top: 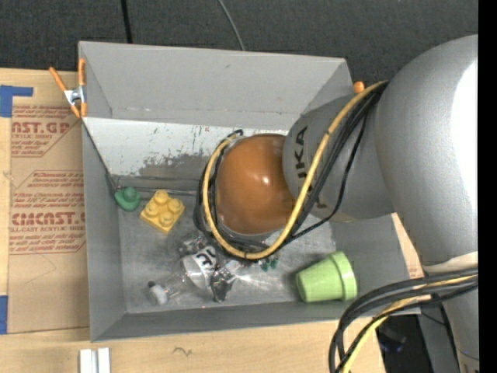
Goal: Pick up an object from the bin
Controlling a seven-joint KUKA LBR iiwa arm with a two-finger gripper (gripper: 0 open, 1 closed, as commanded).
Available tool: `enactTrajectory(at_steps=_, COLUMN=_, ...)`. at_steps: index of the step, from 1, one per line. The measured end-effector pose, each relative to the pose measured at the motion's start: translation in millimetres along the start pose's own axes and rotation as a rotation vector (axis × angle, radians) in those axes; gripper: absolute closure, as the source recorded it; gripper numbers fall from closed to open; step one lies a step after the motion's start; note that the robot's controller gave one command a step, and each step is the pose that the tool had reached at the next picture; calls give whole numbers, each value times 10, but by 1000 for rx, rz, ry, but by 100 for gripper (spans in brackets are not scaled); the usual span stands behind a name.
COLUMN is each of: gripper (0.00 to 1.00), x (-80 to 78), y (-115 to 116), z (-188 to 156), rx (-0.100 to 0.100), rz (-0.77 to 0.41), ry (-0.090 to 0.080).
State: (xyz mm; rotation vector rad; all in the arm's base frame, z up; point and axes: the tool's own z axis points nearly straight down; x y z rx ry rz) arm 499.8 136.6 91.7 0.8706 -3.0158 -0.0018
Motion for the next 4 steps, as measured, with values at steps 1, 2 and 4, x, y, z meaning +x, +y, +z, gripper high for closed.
enactTrajectory(at_steps=1, gripper=100, x=-5, y=-1, z=-138, rx=1, rz=0, ry=-1)
enactTrajectory(at_steps=2, gripper=100, x=6, y=5, z=-292, rx=-1, rz=0, ry=3)
enactTrajectory(at_steps=4, gripper=100, x=-15, y=1, z=-601, rx=2, rz=0, ry=-6)
